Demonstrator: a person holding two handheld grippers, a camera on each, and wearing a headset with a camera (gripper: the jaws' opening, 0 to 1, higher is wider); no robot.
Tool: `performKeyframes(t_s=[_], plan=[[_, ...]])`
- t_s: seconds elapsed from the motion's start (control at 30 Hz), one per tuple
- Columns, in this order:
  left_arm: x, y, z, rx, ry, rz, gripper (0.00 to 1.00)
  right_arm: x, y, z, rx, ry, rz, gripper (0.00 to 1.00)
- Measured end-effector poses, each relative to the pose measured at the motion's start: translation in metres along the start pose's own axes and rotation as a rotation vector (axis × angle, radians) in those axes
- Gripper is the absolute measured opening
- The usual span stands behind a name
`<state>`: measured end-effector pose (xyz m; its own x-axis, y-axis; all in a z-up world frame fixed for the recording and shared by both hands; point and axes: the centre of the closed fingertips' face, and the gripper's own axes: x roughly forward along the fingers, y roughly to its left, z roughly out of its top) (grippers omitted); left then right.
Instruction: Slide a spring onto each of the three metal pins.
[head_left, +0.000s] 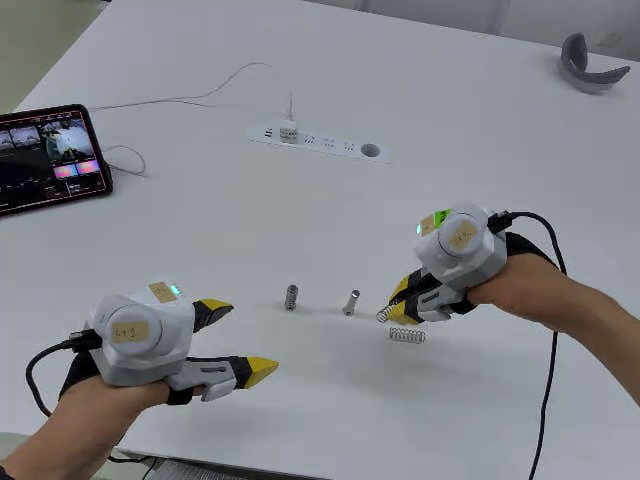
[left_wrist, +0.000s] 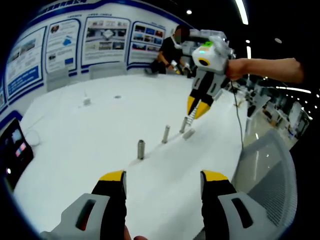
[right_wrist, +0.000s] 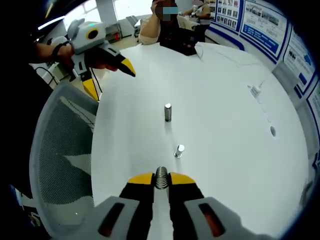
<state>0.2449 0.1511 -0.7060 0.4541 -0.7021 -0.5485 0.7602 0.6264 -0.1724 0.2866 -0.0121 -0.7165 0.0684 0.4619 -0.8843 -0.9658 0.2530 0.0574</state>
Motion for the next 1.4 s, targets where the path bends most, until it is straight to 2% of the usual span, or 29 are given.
performKeyframes(t_s=[0.2,0.7,1.03,1.4], plan=[[-0.005,0.003,-0.003,-0.022,-0.001,0.005,0.62,0.005,-0.012,0.003,0.001,0.021,-0.012,0.12],[-0.009,0.007,-0.011,-0.044,0.004,0.018,0.62,0.016,-0.031,0.017,-0.012,0.026,-0.025,0.12],[-0.014,0.011,-0.015,-0.060,0.004,0.028,0.62,0.024,-0.032,0.026,-0.027,0.028,-0.009,0.12],[-0.014,0.012,-0.015,-0.065,0.001,0.028,0.62,0.031,-0.032,0.028,-0.044,0.046,0.003,0.12]])
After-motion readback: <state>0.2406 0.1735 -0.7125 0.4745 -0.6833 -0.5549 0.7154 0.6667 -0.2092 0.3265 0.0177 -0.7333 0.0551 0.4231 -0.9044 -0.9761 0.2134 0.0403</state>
